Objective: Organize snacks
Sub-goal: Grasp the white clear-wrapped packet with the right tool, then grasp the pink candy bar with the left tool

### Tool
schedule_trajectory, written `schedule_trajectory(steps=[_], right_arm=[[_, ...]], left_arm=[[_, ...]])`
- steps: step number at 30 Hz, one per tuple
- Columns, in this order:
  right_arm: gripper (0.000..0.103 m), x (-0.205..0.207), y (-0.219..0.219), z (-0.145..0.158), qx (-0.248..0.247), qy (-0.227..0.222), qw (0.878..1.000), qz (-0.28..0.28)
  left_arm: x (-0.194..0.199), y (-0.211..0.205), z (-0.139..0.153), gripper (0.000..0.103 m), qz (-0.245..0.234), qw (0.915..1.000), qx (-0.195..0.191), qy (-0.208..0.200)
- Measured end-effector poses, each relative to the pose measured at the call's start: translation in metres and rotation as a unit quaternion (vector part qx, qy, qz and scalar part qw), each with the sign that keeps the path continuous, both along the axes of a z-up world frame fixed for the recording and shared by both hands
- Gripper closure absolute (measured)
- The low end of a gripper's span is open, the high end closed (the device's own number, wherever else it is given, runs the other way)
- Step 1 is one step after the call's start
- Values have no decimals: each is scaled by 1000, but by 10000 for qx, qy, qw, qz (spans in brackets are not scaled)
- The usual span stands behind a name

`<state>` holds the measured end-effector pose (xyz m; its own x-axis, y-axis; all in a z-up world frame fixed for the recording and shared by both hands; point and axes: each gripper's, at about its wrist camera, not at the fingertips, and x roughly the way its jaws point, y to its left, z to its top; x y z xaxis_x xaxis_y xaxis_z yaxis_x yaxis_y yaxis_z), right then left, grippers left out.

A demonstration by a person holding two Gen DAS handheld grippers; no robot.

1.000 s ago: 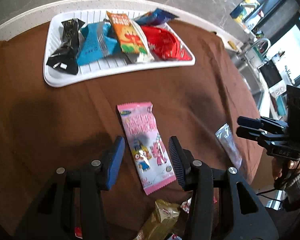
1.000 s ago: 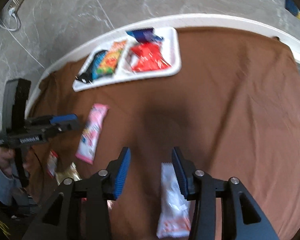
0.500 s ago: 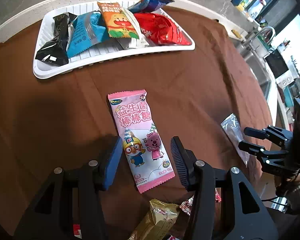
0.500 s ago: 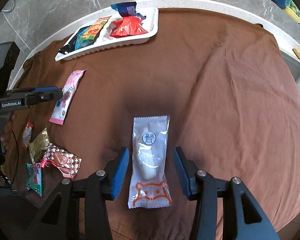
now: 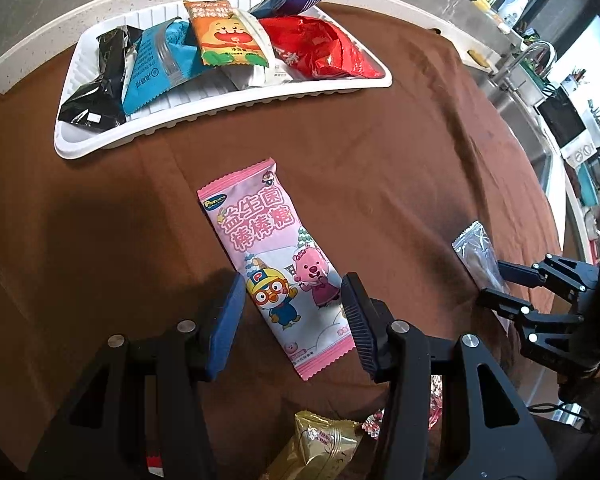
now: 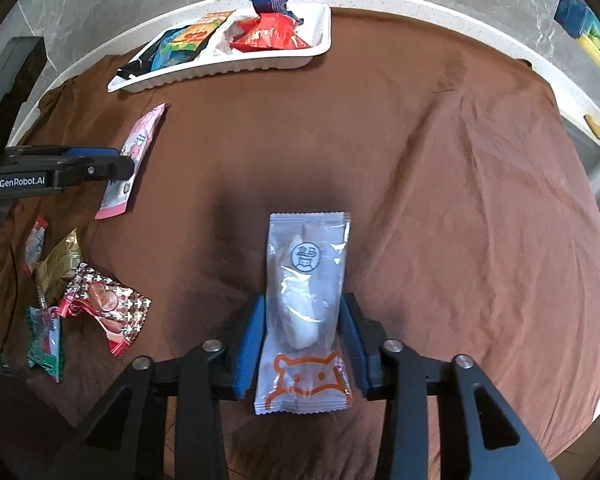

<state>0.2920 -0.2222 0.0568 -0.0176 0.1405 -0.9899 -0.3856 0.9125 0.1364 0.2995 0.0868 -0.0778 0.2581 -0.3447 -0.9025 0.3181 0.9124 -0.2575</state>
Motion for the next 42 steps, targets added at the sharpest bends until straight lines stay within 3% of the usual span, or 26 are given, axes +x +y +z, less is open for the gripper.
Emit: schedule_trajectory(steps=[4, 6, 12, 20, 26, 28, 32, 42], right_arm=[[75, 5, -8, 0, 100, 59, 9997, -221], [76, 7, -12, 1, 227, 133, 9990, -360], [77, 15, -29, 8, 880, 362, 9908, -966], [77, 23, -29, 16, 990, 298, 9887, -1082], [77, 21, -21, 13, 941, 250, 9908, -941], [77, 18, -22, 14, 945, 234, 9910, -920], [77, 16, -21, 14, 919, 164, 9917, -883], [76, 12, -20, 18, 935, 24, 9919, -864]], left_arm=[[1, 1, -1, 57, -23, 9999, -68, -76], [3, 4, -2, 72, 30, 9999, -73, -112], [9, 25, -6, 87, 276, 9984, -485, 79], [17, 29, -11, 86, 596, 9954, -625, 422], [21, 19, -8, 85, 699, 9956, -376, 492], [23, 17, -7, 79, 795, 9941, -427, 594], [27, 14, -4, 57, 919, 9914, -577, 725], [33, -9, 2, 56, 1067, 9913, 11, 767]])
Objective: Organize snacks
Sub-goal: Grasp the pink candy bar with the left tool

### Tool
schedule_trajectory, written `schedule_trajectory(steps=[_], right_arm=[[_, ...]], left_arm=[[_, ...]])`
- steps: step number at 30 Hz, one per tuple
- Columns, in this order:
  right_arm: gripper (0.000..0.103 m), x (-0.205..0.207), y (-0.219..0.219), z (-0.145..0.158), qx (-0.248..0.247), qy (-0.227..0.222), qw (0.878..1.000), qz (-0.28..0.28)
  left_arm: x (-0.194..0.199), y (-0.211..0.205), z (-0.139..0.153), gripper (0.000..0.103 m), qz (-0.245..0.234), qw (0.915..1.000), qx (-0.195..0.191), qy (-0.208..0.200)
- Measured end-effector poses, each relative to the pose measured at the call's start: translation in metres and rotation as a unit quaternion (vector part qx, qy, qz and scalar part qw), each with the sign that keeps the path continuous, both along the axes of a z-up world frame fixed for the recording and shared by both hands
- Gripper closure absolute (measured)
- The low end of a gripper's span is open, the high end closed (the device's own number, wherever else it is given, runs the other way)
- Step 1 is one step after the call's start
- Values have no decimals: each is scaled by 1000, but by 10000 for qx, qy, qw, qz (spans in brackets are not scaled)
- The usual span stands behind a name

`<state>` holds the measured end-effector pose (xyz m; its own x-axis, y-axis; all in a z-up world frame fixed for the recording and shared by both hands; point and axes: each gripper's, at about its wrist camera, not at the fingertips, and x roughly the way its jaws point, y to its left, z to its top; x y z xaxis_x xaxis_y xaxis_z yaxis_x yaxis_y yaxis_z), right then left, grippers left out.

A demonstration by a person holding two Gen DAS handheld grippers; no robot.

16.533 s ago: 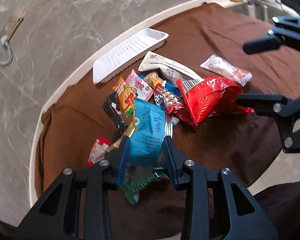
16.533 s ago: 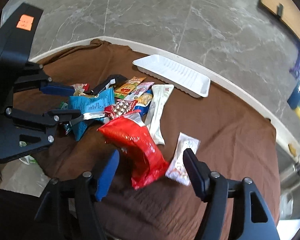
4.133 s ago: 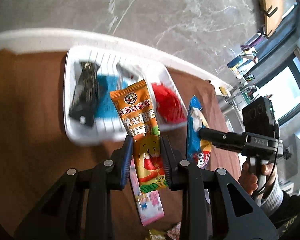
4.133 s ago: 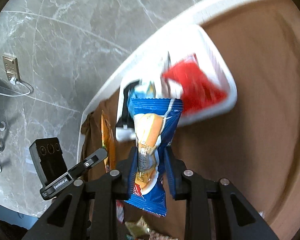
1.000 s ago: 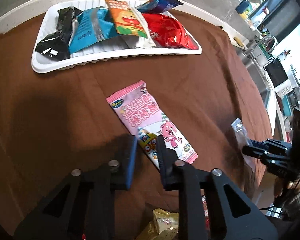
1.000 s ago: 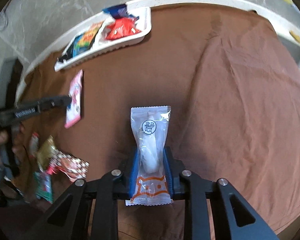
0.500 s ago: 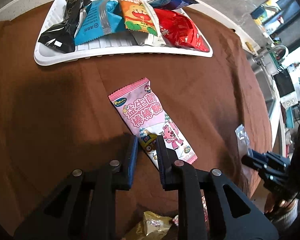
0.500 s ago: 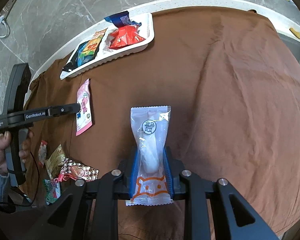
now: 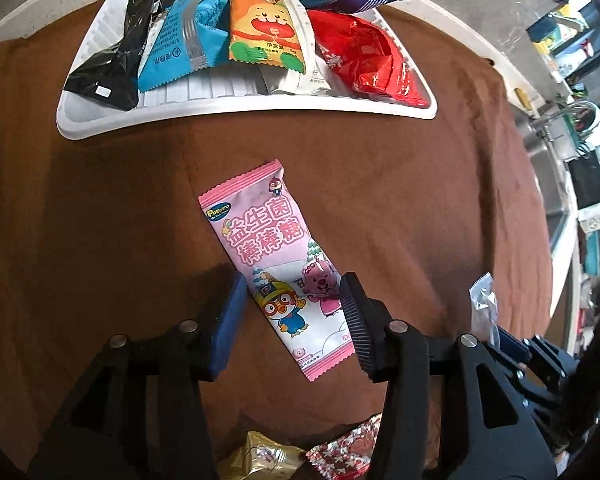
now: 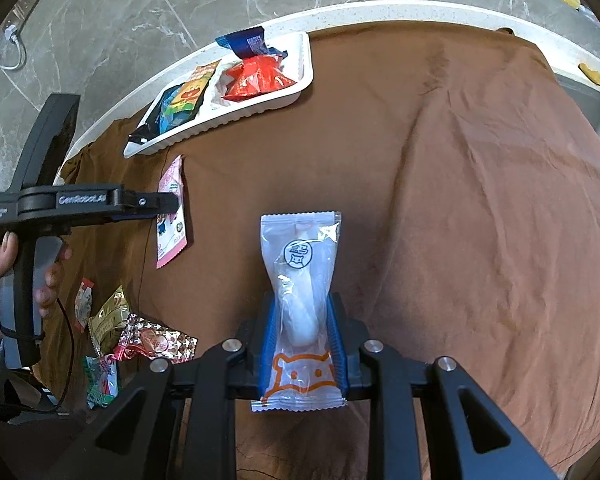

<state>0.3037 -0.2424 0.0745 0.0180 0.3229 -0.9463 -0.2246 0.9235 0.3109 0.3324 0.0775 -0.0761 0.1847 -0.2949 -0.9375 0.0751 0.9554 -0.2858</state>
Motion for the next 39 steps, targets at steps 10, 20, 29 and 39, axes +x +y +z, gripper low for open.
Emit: schedule_trajectory(steps=[10, 20, 29, 39], right_arm=[[76, -6, 2, -3, 106, -46, 9999, 109], [76, -10, 0, -3, 195, -131, 9996, 123], [76, -9, -4, -3, 426, -50, 9991, 41], [76, 6, -11, -6, 734, 193, 9966, -323]], left_arm=[[5, -22, 0, 56, 419, 9976, 500, 214], [2, -48, 0, 52, 1, 9931, 1170, -115], [-5, -31, 10, 86, -248, 9961, 789, -306], [-12, 5, 4, 93, 64, 9998, 184, 3]])
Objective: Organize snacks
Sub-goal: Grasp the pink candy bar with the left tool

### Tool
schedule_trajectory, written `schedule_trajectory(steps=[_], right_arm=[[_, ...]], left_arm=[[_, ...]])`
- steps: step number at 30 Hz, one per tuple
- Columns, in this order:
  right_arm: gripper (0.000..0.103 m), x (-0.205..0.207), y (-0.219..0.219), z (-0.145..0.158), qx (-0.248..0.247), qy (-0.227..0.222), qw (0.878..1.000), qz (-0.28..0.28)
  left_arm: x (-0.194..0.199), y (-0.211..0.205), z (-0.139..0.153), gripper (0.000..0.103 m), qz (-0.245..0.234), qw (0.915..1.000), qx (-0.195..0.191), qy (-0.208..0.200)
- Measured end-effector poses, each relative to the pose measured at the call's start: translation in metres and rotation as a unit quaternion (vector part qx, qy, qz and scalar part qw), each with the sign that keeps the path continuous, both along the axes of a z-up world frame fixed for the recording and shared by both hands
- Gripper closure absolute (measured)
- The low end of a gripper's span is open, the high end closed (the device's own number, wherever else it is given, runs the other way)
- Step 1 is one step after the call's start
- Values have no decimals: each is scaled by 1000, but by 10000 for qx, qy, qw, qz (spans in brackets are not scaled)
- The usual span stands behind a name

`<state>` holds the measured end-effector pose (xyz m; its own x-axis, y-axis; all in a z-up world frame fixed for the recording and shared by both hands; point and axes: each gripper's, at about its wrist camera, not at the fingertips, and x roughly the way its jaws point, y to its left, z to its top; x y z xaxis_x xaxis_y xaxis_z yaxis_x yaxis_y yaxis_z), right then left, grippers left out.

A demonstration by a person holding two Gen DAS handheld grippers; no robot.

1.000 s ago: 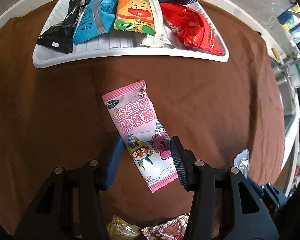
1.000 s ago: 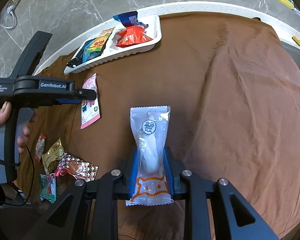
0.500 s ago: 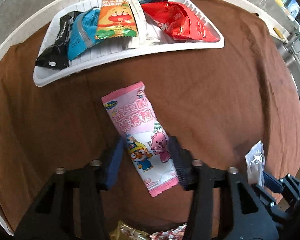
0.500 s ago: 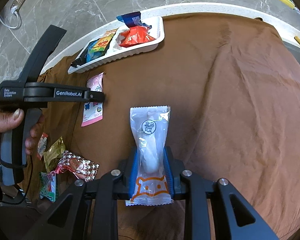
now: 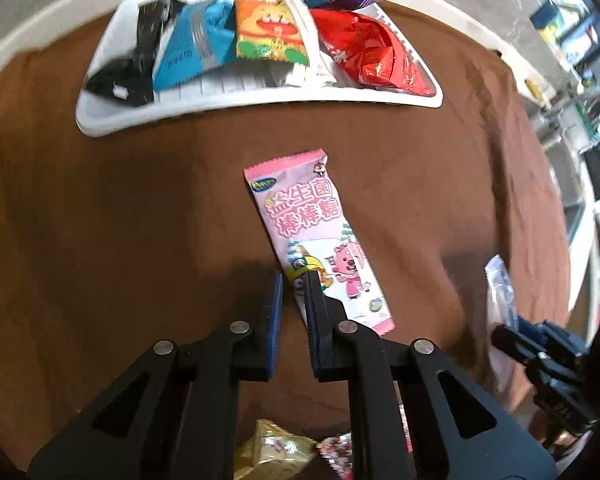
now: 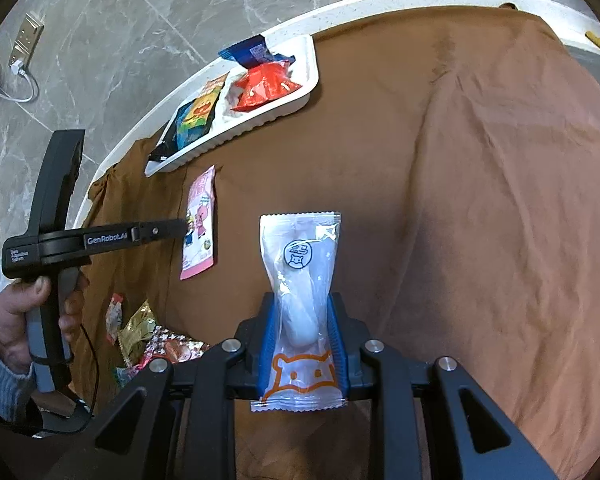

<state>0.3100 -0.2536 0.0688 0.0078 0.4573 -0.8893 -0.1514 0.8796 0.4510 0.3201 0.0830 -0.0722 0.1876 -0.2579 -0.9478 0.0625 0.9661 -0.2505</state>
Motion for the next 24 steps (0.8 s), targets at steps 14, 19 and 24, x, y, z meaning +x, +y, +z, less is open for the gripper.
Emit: schedule_trajectory(steps=[14, 19, 24], right_arm=[[76, 0, 3, -1, 18, -24, 10000, 24], [76, 1, 1, -1, 42, -51, 10000, -14], [76, 2, 1, -1, 57, -89, 9999, -15]], left_arm=[[23, -23, 2, 58, 148, 9998, -32, 122], [29, -34, -2, 58, 166, 9995, 220, 126], [32, -38, -3, 58, 240, 9988, 401, 162]])
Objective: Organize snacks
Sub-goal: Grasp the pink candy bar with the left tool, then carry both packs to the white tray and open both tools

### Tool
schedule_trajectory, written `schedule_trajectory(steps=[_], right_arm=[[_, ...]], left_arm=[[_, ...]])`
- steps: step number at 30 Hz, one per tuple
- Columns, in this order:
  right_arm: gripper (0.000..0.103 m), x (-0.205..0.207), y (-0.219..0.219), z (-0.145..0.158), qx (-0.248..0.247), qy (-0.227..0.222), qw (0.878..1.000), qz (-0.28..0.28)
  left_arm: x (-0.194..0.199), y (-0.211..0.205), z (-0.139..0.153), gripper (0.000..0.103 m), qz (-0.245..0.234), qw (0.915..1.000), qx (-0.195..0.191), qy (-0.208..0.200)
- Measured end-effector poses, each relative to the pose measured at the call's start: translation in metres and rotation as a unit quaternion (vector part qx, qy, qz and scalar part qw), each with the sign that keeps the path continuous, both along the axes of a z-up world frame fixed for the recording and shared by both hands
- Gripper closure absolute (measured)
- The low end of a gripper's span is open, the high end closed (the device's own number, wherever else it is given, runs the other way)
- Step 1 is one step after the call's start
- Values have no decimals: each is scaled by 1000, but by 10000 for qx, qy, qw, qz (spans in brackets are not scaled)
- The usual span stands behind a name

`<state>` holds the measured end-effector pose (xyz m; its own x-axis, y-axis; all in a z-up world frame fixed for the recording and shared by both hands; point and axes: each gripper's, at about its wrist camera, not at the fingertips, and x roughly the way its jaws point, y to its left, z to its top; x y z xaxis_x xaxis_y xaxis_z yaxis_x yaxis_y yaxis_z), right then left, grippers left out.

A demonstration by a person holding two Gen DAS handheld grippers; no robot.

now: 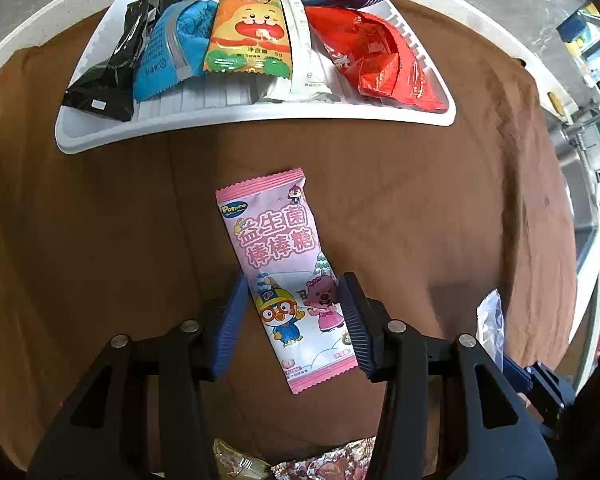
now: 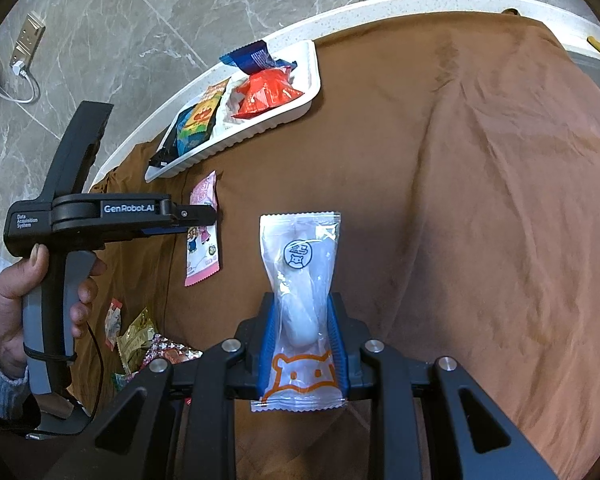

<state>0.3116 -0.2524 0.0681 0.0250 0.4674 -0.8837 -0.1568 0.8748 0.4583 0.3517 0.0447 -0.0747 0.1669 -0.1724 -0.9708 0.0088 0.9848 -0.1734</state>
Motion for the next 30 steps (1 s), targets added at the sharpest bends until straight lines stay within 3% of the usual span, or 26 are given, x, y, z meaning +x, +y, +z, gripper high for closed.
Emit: schedule_trajectory(steps=[8, 11, 18, 30], right_arm=[[76, 2, 4, -6, -46, -8, 10000, 81], [76, 2, 6, -7, -64, -40, 9999, 129], [76, 4, 7, -7, -36, -73, 9999, 130], [76, 10, 8, -4, 64, -53, 9999, 114]], left_arm=[[6, -24, -3, 54, -217, 9980, 581, -150], [5, -30, -3, 58, -478, 9954, 763, -330], [3, -30, 1, 77, -663, 9945, 545, -597], [-17, -10, 14, 81, -853, 9937, 75, -718]])
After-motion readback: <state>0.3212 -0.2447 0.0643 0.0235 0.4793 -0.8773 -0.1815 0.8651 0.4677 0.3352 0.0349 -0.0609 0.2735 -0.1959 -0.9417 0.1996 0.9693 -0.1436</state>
